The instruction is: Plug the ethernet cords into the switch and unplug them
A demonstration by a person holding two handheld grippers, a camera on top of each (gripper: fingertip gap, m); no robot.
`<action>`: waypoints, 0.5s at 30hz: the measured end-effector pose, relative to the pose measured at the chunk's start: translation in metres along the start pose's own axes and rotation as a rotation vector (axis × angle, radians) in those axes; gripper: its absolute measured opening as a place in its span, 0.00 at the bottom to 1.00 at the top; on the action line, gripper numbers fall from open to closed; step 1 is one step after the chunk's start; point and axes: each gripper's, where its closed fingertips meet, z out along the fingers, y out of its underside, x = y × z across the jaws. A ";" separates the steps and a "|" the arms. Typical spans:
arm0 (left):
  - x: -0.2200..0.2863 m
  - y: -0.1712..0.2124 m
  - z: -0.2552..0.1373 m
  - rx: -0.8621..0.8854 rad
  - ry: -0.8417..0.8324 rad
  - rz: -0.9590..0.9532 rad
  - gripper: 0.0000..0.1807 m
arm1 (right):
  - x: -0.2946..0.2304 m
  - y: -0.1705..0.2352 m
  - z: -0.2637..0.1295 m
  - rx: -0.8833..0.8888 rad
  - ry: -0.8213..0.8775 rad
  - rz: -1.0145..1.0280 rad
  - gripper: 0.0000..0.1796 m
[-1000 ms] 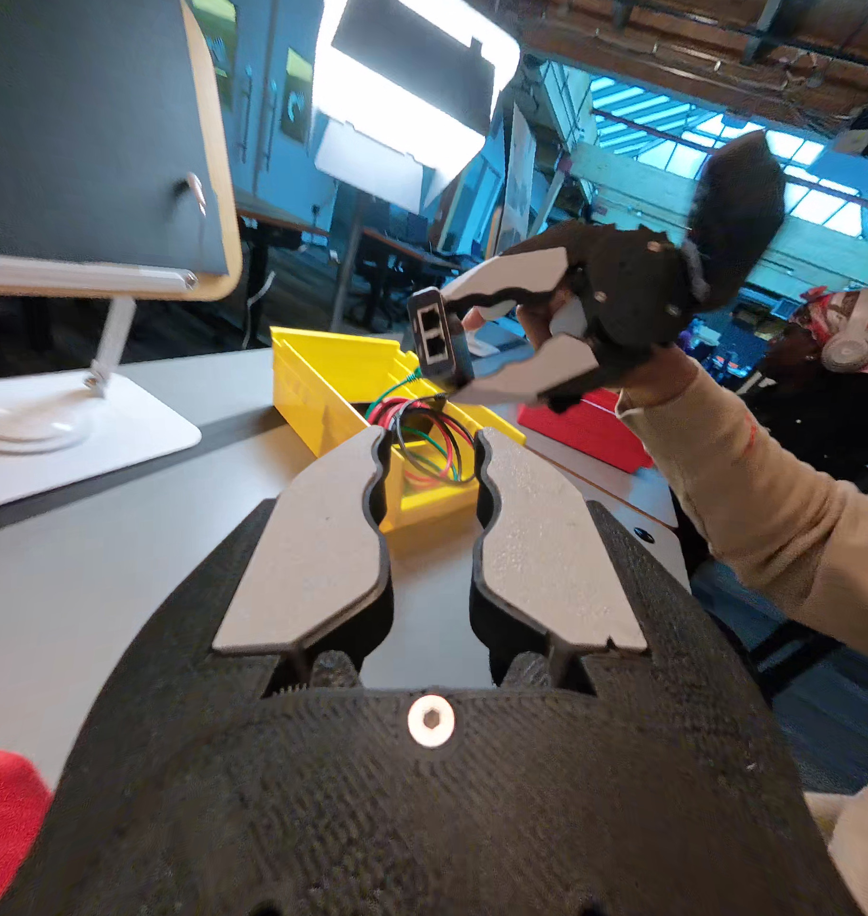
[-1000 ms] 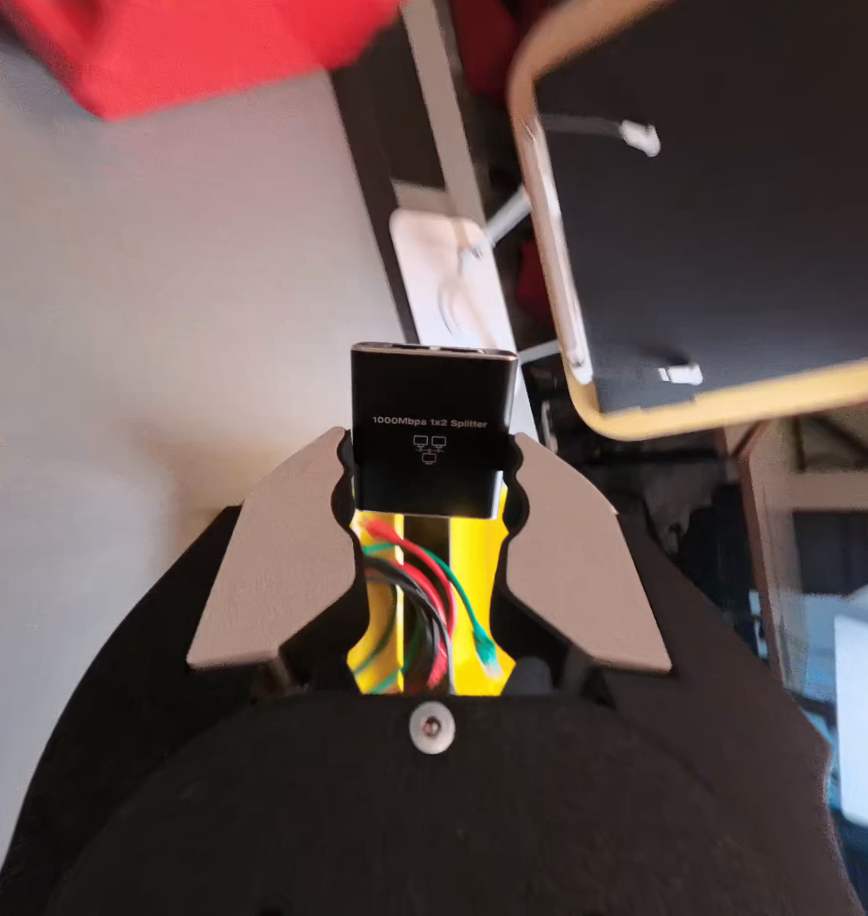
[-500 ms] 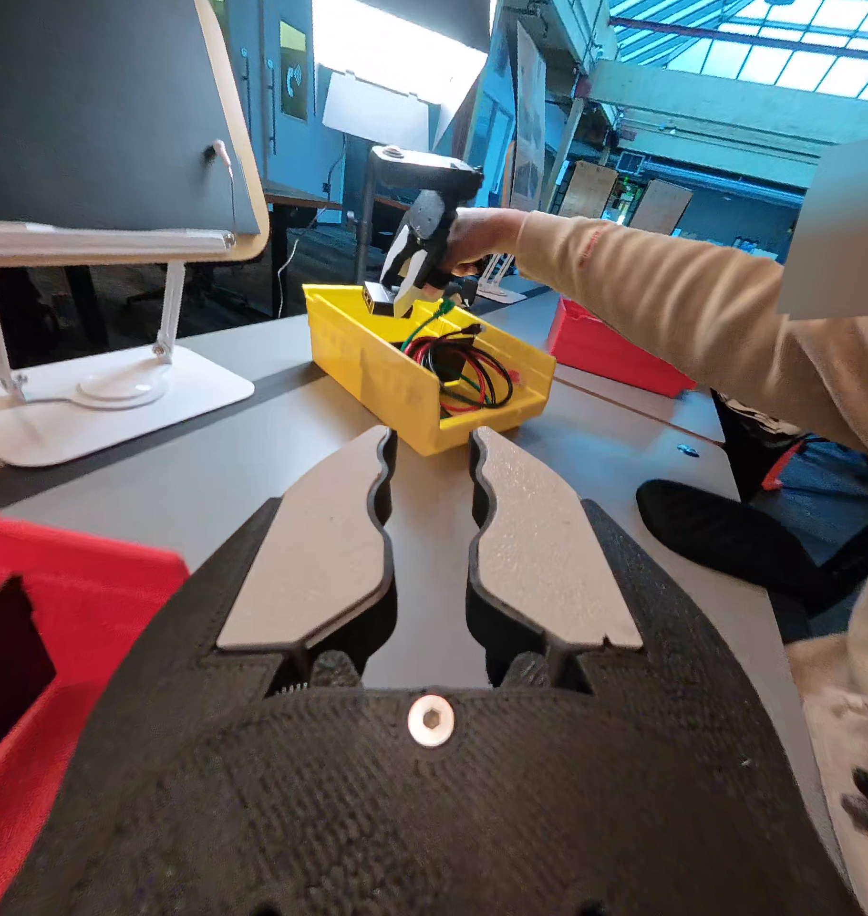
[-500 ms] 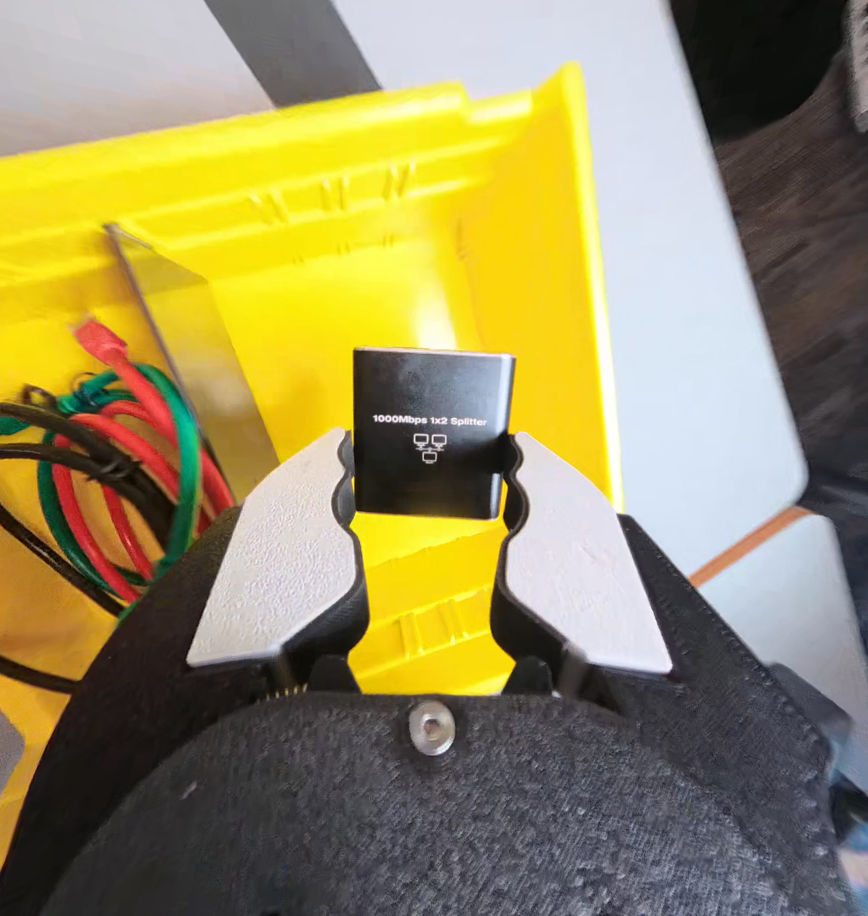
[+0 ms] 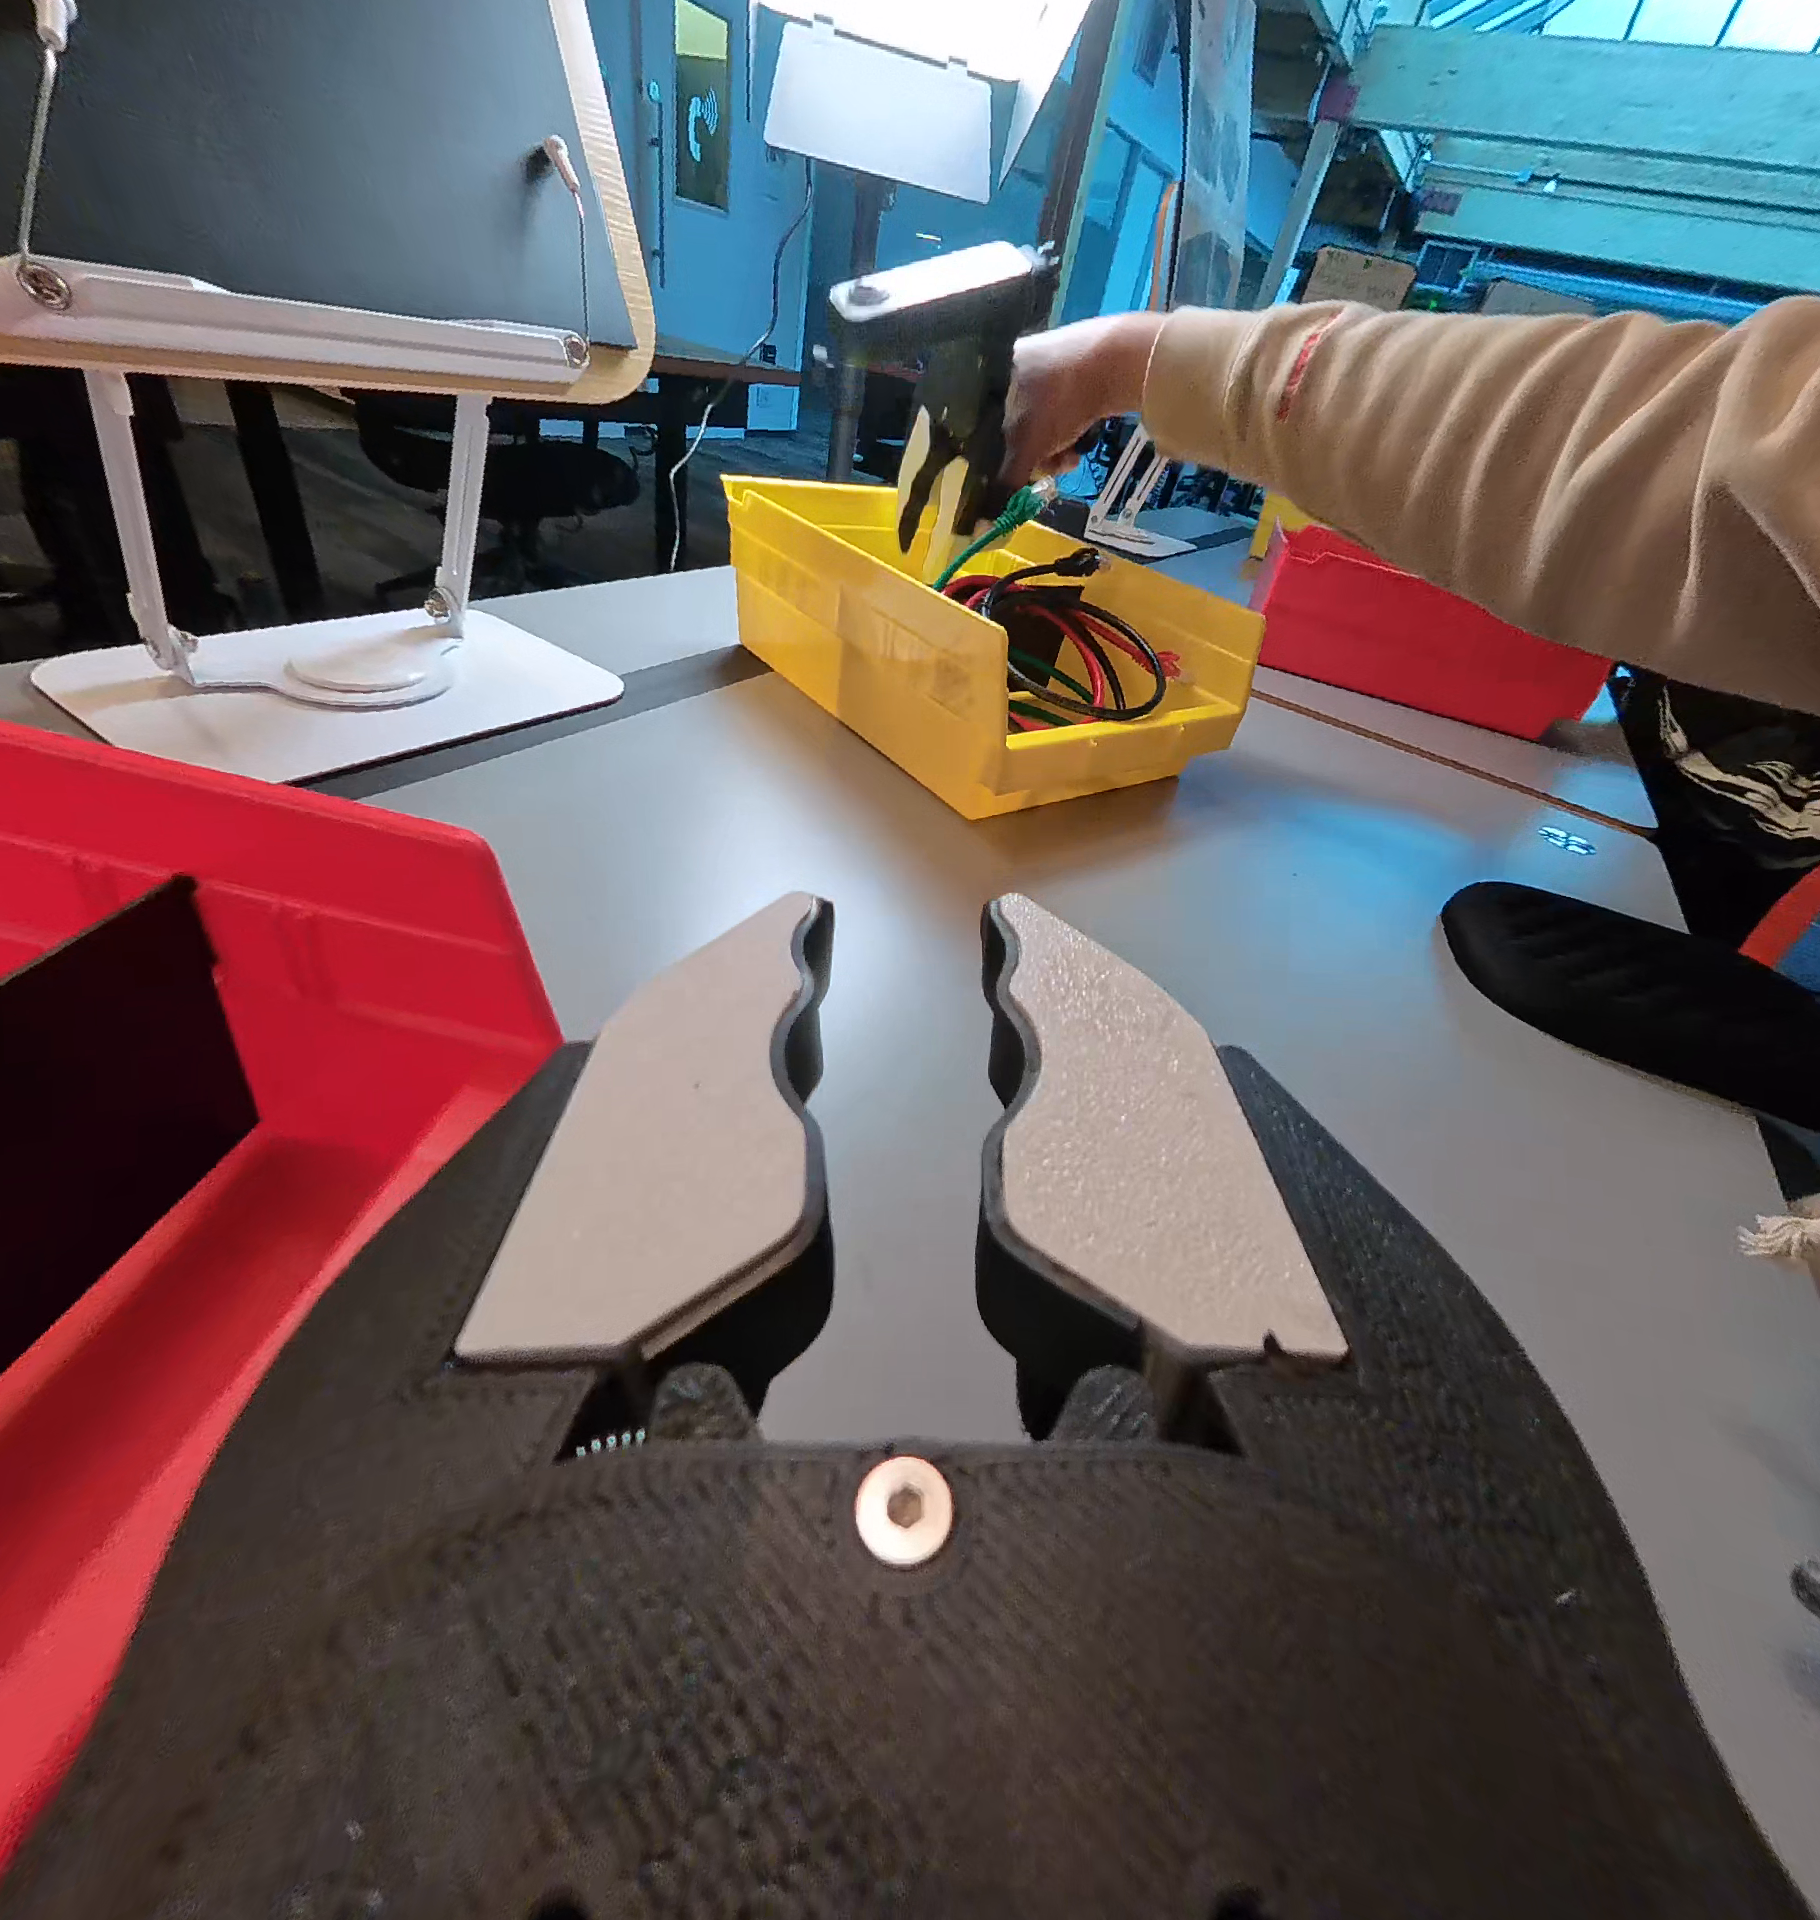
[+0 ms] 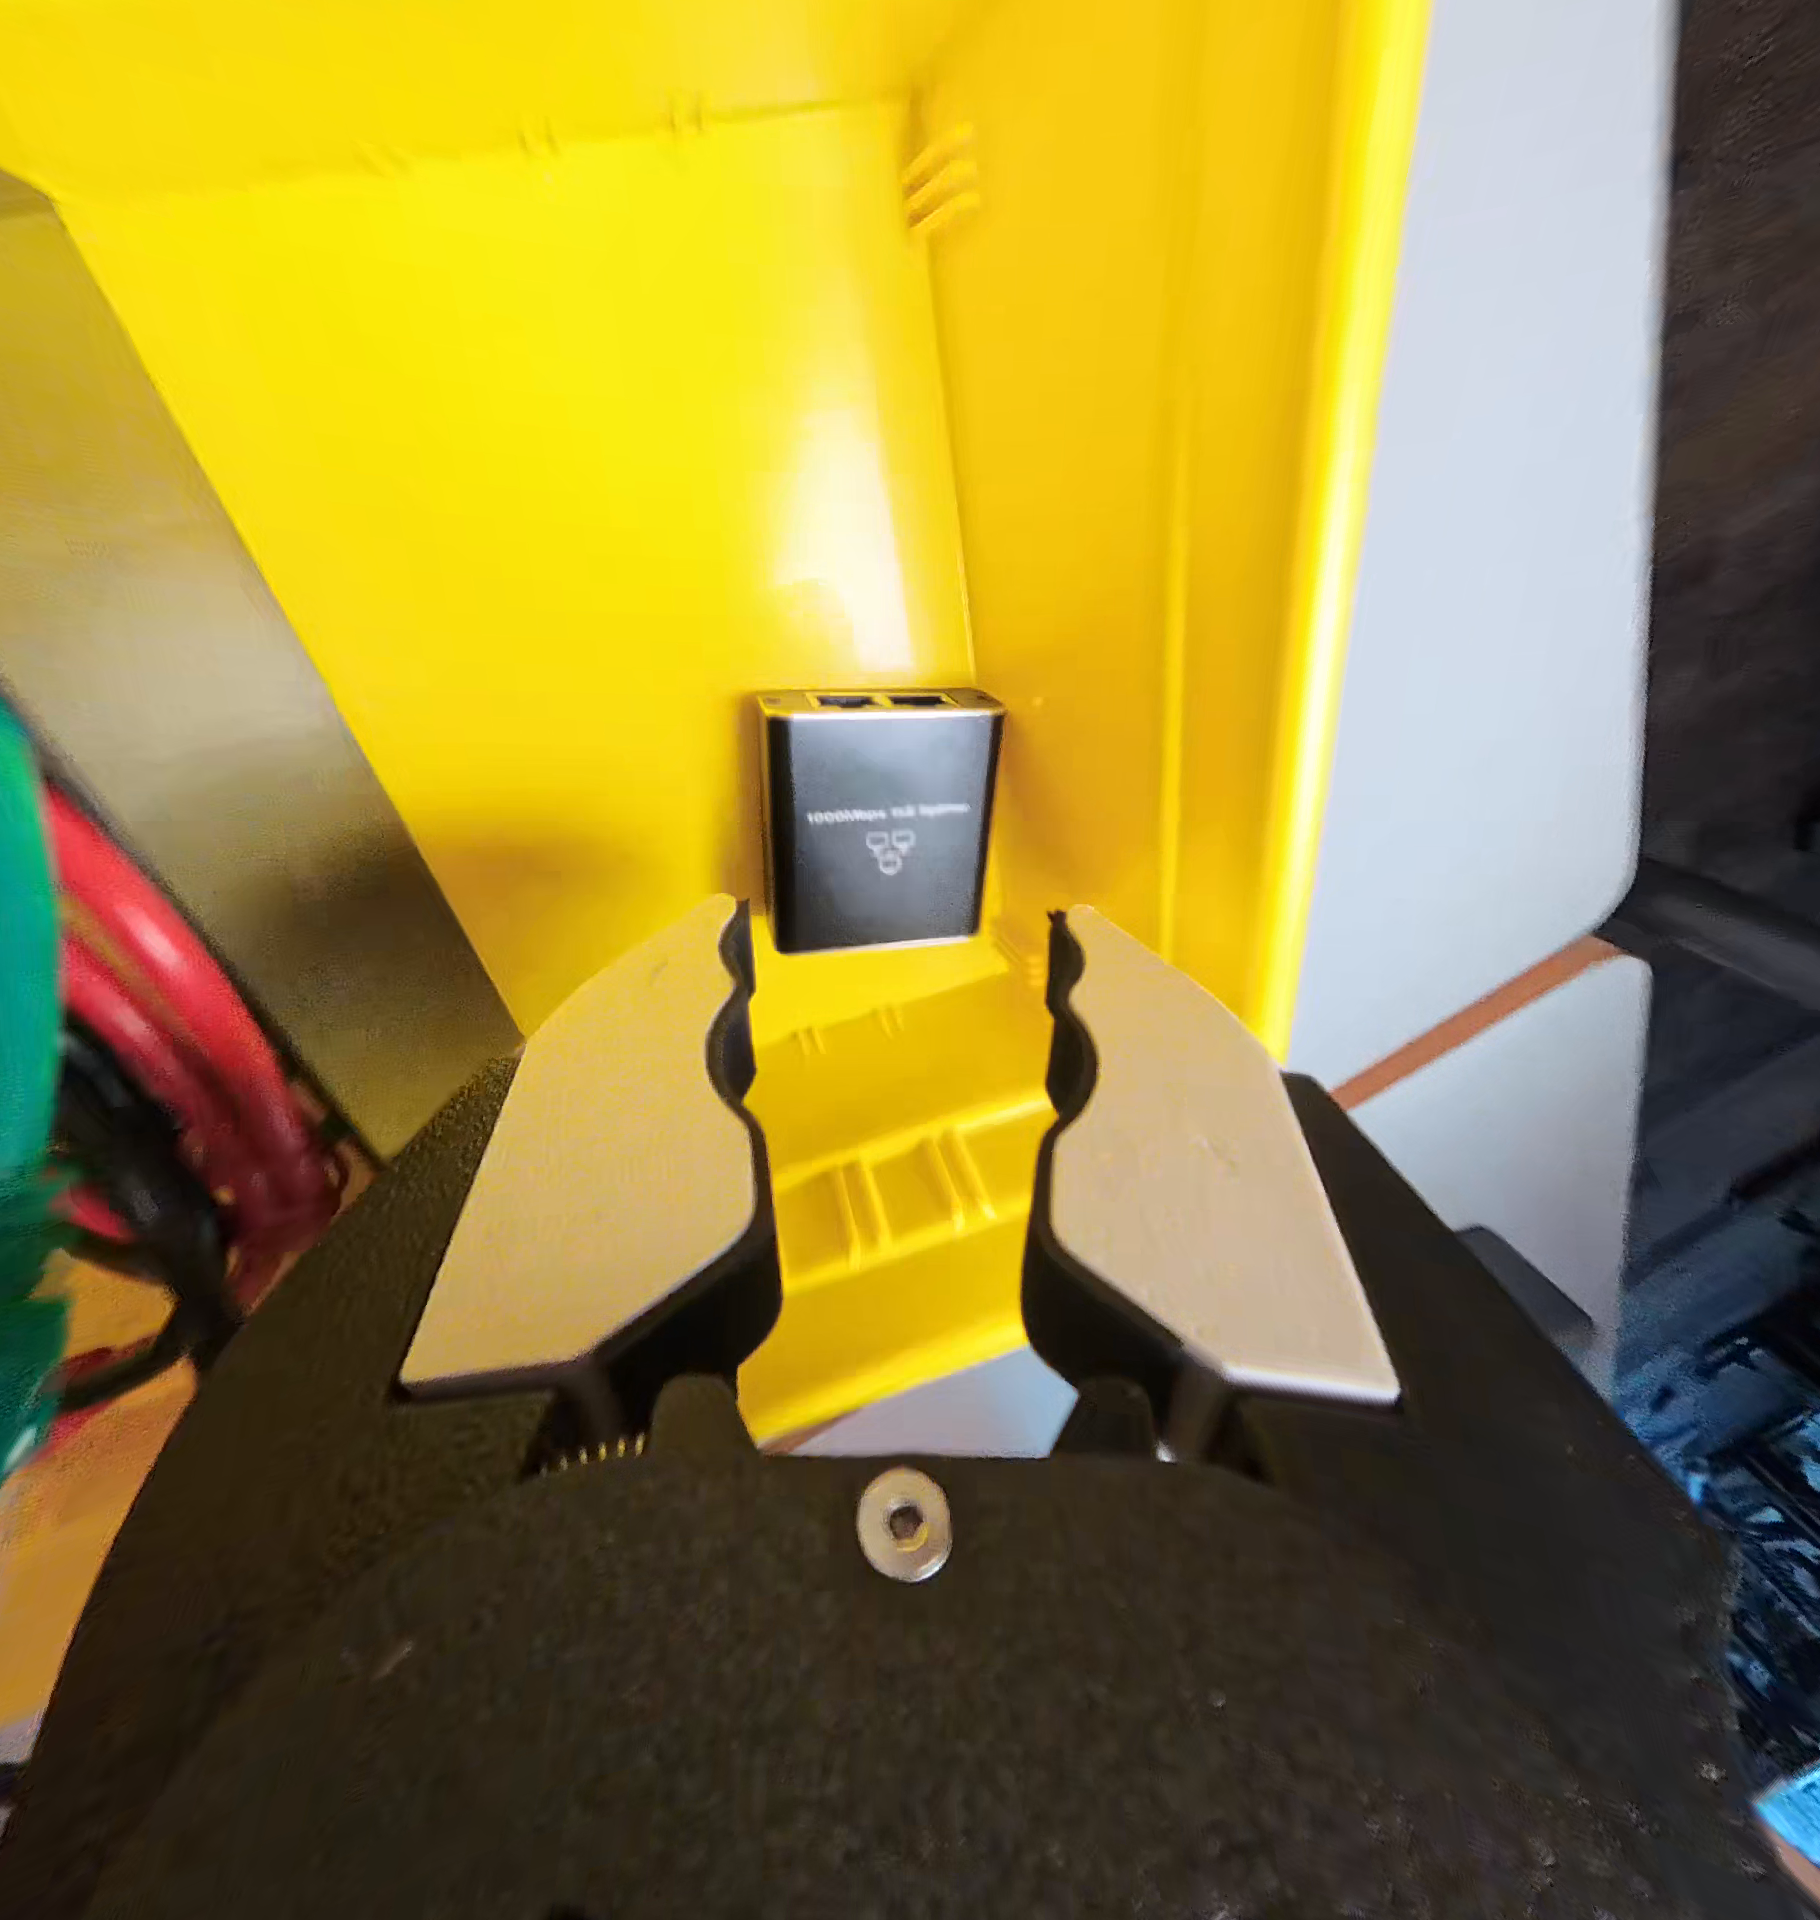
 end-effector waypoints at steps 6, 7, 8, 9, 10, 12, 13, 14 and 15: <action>0.009 -0.005 -0.002 0.011 0.015 0.020 0.15 | -0.001 -0.027 -0.103 0.346 0.241 0.044 0.28; 0.010 -0.006 -0.003 0.013 0.013 0.030 0.15 | -0.012 -0.032 -0.122 0.413 0.264 0.050 0.26; 0.010 -0.007 -0.004 0.014 0.009 0.039 0.15 | -0.028 -0.034 -0.137 0.470 0.266 0.040 0.26; 0.010 -0.008 -0.005 0.015 0.004 0.045 0.15 | -0.046 -0.035 -0.149 0.511 0.265 0.025 0.25; 0.009 -0.009 -0.007 0.019 -0.001 0.046 0.15 | -0.062 -0.032 -0.157 0.530 0.276 0.011 0.25; 0.006 -0.011 -0.009 0.033 -0.005 0.024 0.15 | -0.096 -0.023 -0.161 0.517 0.288 -0.036 0.24; 0.006 -0.013 -0.010 0.044 -0.002 0.008 0.15 | -0.113 -0.018 -0.158 0.498 0.280 -0.058 0.24; 0.006 -0.015 -0.011 0.052 -0.001 -0.003 0.15 | -0.132 -0.012 -0.153 0.477 0.260 -0.079 0.24; 0.005 -0.016 -0.012 0.056 -0.004 -0.006 0.15 | -0.150 -0.007 -0.147 0.464 0.235 -0.097 0.24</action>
